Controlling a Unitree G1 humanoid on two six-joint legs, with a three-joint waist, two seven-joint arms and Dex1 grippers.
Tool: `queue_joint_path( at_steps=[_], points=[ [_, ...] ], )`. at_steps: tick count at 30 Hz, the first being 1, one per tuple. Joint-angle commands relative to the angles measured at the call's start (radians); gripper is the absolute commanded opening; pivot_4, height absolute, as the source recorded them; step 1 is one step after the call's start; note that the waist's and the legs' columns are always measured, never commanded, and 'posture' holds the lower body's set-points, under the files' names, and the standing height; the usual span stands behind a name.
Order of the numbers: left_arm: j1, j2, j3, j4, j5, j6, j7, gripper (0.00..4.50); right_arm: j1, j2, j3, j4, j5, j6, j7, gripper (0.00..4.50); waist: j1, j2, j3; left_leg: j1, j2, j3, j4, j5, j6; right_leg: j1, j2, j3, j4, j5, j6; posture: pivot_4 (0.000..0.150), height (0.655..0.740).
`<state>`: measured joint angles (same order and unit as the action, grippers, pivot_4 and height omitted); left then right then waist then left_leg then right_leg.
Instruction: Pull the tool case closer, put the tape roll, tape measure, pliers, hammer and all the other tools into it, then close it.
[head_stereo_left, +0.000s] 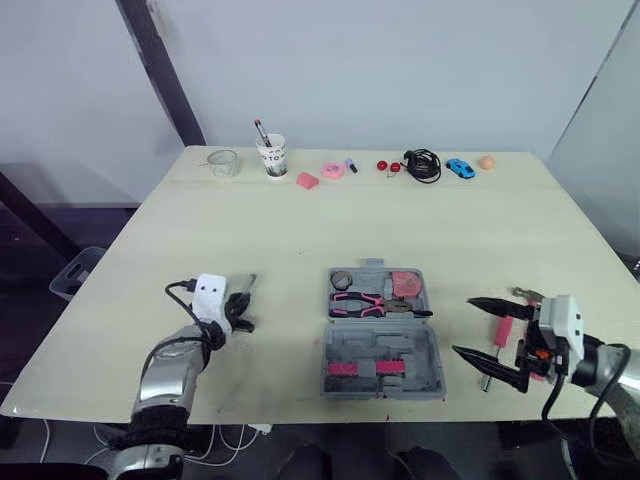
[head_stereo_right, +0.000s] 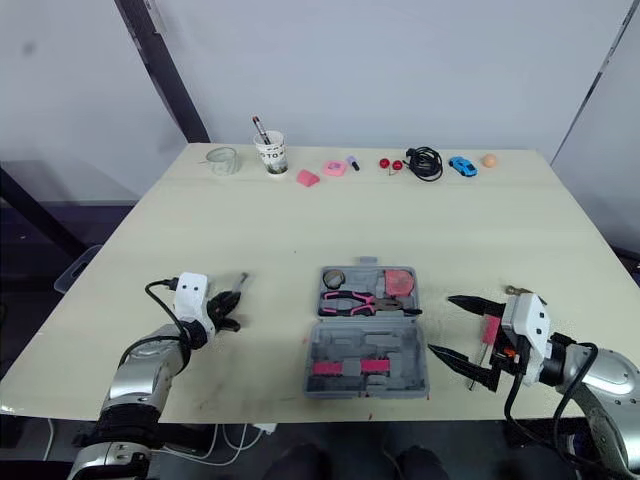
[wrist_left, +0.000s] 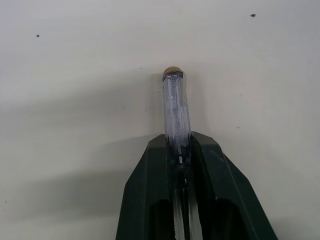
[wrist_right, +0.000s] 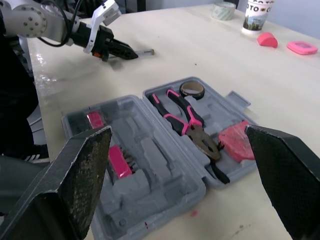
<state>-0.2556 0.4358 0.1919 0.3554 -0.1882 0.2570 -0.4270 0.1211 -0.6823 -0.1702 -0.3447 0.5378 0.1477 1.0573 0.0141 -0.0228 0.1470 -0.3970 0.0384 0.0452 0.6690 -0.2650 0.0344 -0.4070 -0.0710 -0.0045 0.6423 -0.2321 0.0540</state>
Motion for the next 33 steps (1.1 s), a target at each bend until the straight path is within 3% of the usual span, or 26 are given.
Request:
queue_joint_path(
  at_steps=[1, 13, 24, 33],
  points=[
    [0.052, -0.032, -0.002, -0.090, -0.006, 0.029, 0.034, 0.05, -0.027, -0.010, 0.004, -0.034, 0.007, -0.009, 0.011, 4.50, 0.000, 0.000, 0.000, 0.000, 0.000, 0.000, 0.000, 0.000, 0.000, 0.000, 0.000, 0.000, 0.000, 0.000, 0.000, 0.150, 0.7400],
    [0.356, -0.180, -0.040, -0.679, -0.017, 0.343, 0.218, 0.05, -0.108, -0.013, 0.054, 0.002, 0.002, -0.017, 0.083, 4.50, -0.001, 0.000, 0.000, 0.000, 0.001, -0.001, 0.000, 0.000, 0.000, 0.000, -0.001, 0.001, 0.000, -0.001, -0.002, 0.150, 0.7400],
    [0.452, -0.248, -0.088, -0.788, 0.009, 0.374, 0.288, 0.05, -0.153, -0.003, 0.096, 0.040, -0.018, -0.025, 0.117, 4.50, 0.000, 0.000, 0.000, 0.000, 0.000, -0.002, 0.000, 0.000, 0.000, 0.000, 0.000, 0.001, 0.000, -0.002, -0.004, 0.150, 0.7400],
    [0.464, -0.226, -0.098, -0.833, 0.019, 0.340, 0.268, 4.26, -0.159, -0.001, 0.109, 0.070, -0.041, -0.063, 0.121, 4.50, 0.000, 0.000, 0.000, 0.000, 0.000, -0.002, 0.000, 0.000, 0.000, 0.000, 0.000, 0.001, 0.000, -0.002, -0.004, 0.150, 0.7400]
  ],
)
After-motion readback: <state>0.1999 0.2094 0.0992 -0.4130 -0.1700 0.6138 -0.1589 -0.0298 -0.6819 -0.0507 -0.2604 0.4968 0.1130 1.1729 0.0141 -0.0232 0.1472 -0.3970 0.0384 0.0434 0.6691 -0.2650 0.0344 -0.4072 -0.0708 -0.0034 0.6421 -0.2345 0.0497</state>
